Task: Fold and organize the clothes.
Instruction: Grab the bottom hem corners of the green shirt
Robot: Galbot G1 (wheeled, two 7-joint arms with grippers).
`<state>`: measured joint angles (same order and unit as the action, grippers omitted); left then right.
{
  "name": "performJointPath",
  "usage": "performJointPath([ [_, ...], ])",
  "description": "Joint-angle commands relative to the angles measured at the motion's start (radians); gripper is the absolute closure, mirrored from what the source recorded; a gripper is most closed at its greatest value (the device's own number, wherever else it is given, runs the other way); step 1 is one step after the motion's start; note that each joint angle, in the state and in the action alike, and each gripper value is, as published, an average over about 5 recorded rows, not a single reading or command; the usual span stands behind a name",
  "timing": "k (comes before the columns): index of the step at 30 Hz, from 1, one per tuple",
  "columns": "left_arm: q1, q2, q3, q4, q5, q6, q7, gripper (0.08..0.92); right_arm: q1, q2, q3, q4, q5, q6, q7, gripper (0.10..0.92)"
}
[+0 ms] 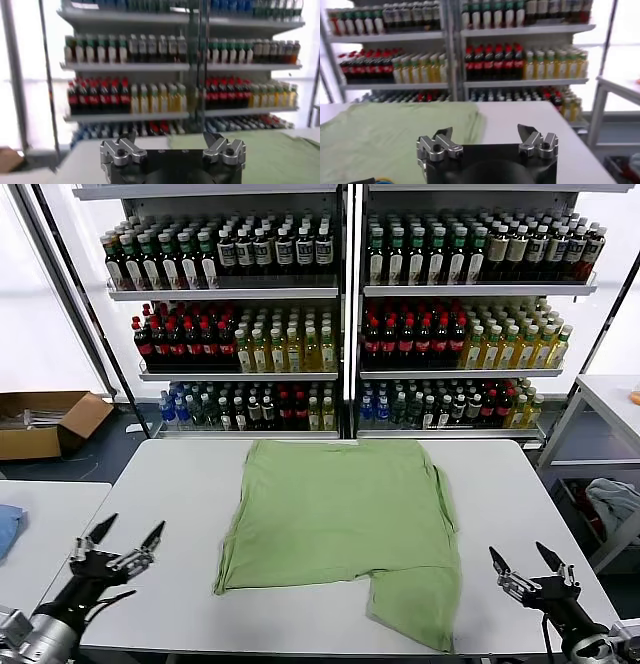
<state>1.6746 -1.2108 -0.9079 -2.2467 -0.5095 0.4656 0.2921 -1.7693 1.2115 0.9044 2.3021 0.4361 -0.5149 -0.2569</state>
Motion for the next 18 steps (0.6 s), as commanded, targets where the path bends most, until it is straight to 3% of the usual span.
performJointPath([
  [1, 0.058, 0.104, 0.183, -0.025, -0.051, 0.113, -0.145, 0.177, -0.040, -0.106, -0.069, 0.019, 0.046, -0.063, 0.052, 0.203],
  [8, 0.043, 0.123, 0.266, 0.005, -0.002, 0.114, -0.168, 0.177, -0.113, -0.119, -0.145, 0.029, 0.019, -0.064, 0.107, 0.203],
  [18, -0.086, 0.078, 0.305, 0.086, -0.001, 0.115, -0.199, 0.177, -0.112, -0.082, -0.195, -0.015, -0.006, -0.063, 0.130, 0.203],
])
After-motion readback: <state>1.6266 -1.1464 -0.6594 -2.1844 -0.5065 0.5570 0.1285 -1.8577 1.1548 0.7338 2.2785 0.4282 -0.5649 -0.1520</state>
